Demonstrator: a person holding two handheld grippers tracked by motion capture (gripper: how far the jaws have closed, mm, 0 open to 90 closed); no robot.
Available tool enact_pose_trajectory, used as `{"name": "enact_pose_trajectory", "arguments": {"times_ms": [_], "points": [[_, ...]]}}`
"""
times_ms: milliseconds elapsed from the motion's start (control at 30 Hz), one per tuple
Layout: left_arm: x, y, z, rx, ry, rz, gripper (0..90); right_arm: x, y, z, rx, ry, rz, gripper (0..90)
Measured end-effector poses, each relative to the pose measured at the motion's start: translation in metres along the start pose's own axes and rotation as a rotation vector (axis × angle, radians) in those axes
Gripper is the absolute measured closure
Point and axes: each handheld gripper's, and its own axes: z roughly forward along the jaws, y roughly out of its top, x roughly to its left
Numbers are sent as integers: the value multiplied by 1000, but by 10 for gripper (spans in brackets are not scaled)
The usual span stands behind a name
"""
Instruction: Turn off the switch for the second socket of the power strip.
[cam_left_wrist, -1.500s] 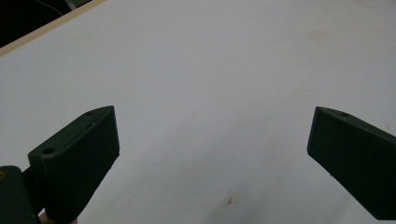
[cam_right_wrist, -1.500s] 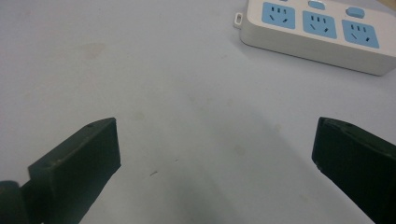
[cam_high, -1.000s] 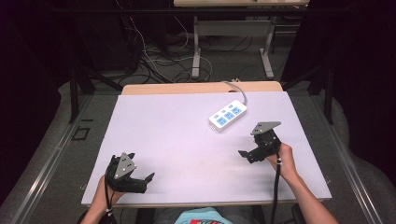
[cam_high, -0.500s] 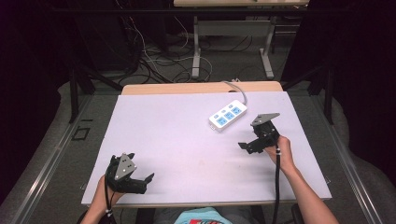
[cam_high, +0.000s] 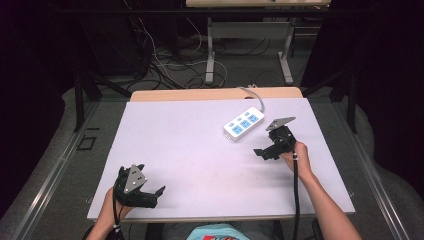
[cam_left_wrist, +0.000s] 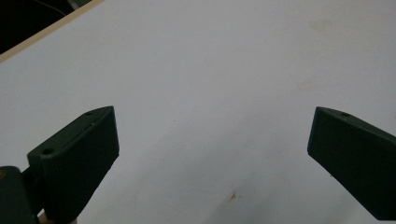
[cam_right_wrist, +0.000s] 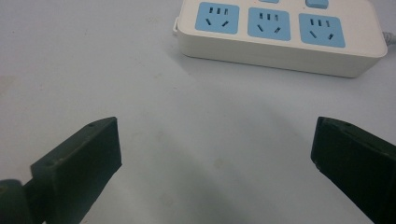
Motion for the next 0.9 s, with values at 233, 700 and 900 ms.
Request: {"name": "enact_pose_trajectory", "arguments": {"times_ms": [233,700,900], "points": [[-1,1,0,-8,2,9,17,-4,4,5,-5,14,5,13],[-2,1,0,-17,-16,1,17,-10,17,23,-9,39,9,16],[-2,1,0,-22,-12,1,16,-14,26,26,-9,49,3,17]]}}
